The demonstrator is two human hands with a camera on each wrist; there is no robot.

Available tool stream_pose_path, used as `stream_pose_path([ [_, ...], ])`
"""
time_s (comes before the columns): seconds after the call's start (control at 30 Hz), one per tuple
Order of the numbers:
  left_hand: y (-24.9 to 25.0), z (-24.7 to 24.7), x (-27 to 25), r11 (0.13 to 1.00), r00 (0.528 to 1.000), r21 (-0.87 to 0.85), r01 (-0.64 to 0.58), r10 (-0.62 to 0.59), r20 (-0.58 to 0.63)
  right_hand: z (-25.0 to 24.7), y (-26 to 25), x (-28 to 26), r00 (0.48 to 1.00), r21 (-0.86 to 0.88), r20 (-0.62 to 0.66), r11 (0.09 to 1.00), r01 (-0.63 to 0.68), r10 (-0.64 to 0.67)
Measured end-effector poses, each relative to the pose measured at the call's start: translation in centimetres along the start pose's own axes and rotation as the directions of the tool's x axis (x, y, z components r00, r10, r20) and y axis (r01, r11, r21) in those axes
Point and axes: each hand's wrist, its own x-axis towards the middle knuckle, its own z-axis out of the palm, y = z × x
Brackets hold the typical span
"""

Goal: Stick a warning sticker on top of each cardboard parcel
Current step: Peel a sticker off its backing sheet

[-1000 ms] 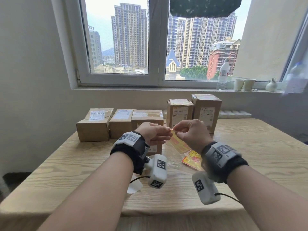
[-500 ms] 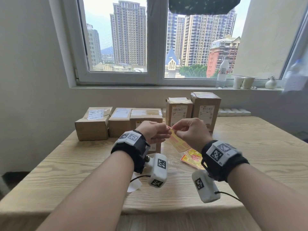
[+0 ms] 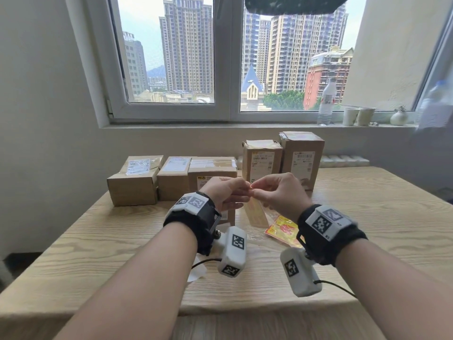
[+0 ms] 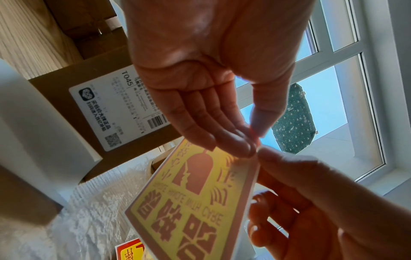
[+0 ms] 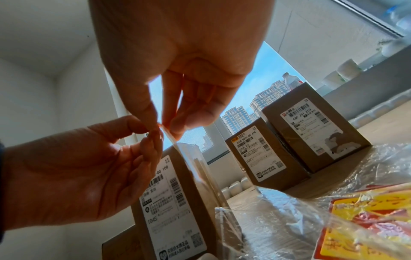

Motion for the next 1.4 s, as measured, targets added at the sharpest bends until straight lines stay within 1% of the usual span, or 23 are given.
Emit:
stream_pose_path([
  [0.07,-0.1,-0.1,0.1,1.000,1.000,0.010,-0.009,0.009,0.026,0.0,0.1,0.0,1.000,0.034,0.021,0.999,-0.019,0.018],
  [0.17,-0.3,-0.2,0.3,1.000,0.997,-0.004,-0.021,0.021,0.076,-0.1,0.4,0.0,0.999,0.056,0.020,0.998,-0.028,0.027],
  [0.23,-0.5,-0.1,0.3,0.999,0.996,-0.021,-0.024,0.026,0.089,-0.2,0.6,0.0,0.999,0.066,0.024,0.997,-0.035,0.034],
  [0.37,-0.6,0.0,0.4,0.999,0.995,-0.026,-0.028,0.030,0.097,-0.3,0.8,-0.1,0.998,0.080,0.041,0.996,-0.046,0.043],
  [0.57,-0.7,0.1,0.6,0.999,0.997,-0.030,-0.035,0.037,0.069,-0.3,0.7,0.0,0.998,0.101,0.045,0.994,-0.047,0.043],
  [0.87,-1.0,-0.1,0.8,0.998,0.996,0.030,-0.052,0.050,0.080,-0.2,0.7,0.0,0.996,0.116,0.065,0.990,-0.076,0.069],
  [1.0,-1.2,-0.2,0.9,0.997,0.990,0.043,-0.062,0.056,0.133,-0.3,0.9,-0.2,0.995,0.137,0.052,0.986,-0.093,0.087],
  [1.2,-1.4,0.0,1.0,0.989,0.978,0.119,-0.085,0.059,0.201,-0.4,1.1,-0.4,0.989,0.138,0.052,0.980,-0.145,0.139],
  [1.4,-1.4,0.4,1.1,0.978,0.983,0.178,-0.106,0.076,0.164,-0.4,1.2,-0.4,0.984,0.139,0.064,0.975,-0.175,0.167],
])
